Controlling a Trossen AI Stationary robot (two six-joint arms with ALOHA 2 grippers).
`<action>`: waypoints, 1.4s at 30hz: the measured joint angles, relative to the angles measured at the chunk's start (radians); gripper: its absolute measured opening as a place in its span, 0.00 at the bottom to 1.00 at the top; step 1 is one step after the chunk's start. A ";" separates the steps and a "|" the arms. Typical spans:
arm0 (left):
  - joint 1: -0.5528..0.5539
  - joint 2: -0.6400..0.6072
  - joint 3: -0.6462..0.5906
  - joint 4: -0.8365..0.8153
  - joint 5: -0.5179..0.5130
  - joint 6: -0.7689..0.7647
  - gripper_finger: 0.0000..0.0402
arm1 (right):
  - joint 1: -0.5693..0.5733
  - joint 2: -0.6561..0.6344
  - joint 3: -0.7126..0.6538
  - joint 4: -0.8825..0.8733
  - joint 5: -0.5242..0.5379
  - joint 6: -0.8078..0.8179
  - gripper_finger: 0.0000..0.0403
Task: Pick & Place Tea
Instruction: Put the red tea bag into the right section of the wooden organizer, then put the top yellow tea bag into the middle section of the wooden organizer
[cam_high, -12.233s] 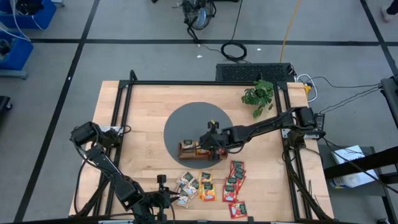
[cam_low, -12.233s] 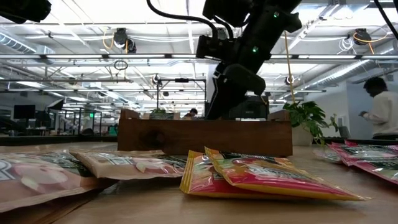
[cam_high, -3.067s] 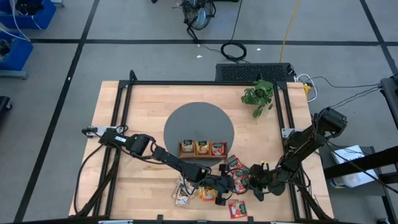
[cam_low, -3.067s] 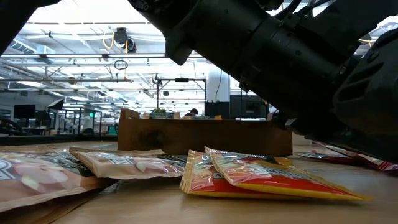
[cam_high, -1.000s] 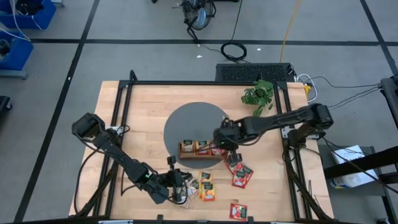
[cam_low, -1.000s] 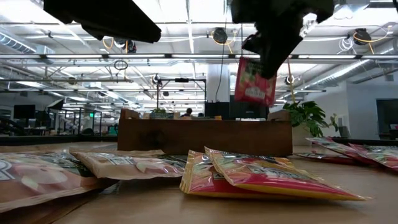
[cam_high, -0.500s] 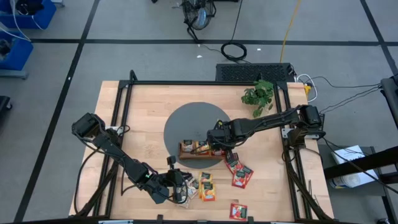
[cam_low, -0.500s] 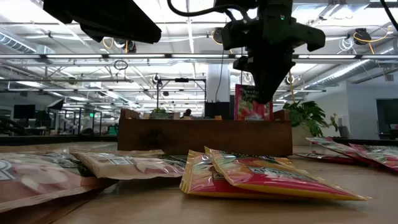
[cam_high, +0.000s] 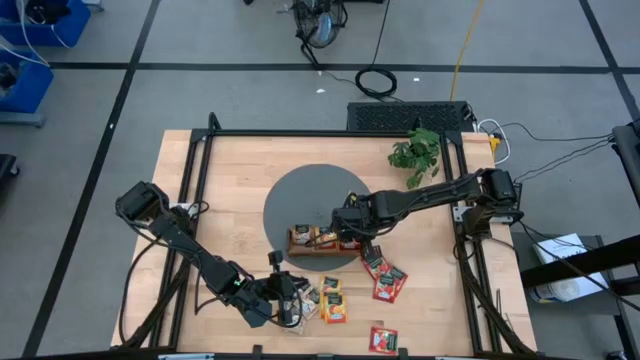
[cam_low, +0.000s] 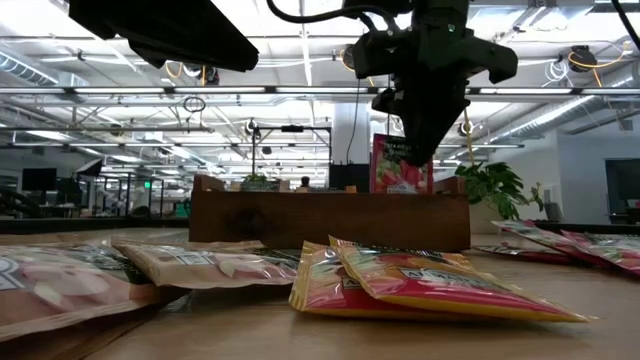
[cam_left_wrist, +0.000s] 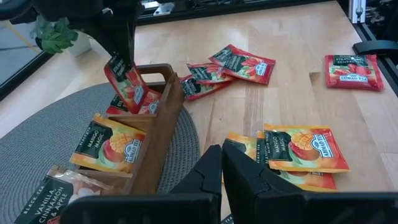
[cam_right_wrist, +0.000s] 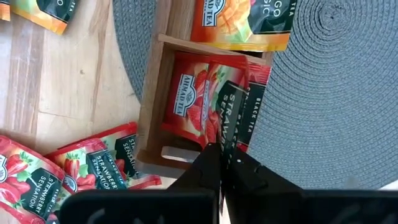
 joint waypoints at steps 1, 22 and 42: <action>0.000 0.000 0.000 0.000 0.000 0.000 0.05 | 0.000 0.000 -0.004 0.006 -0.006 0.000 0.00; 0.000 0.000 0.000 0.000 0.000 0.002 0.05 | -0.013 0.000 -0.121 0.149 -0.048 -0.032 0.03; 0.004 0.006 0.000 0.015 0.085 -0.029 0.05 | -0.013 -0.117 -0.122 0.197 0.111 -0.054 0.27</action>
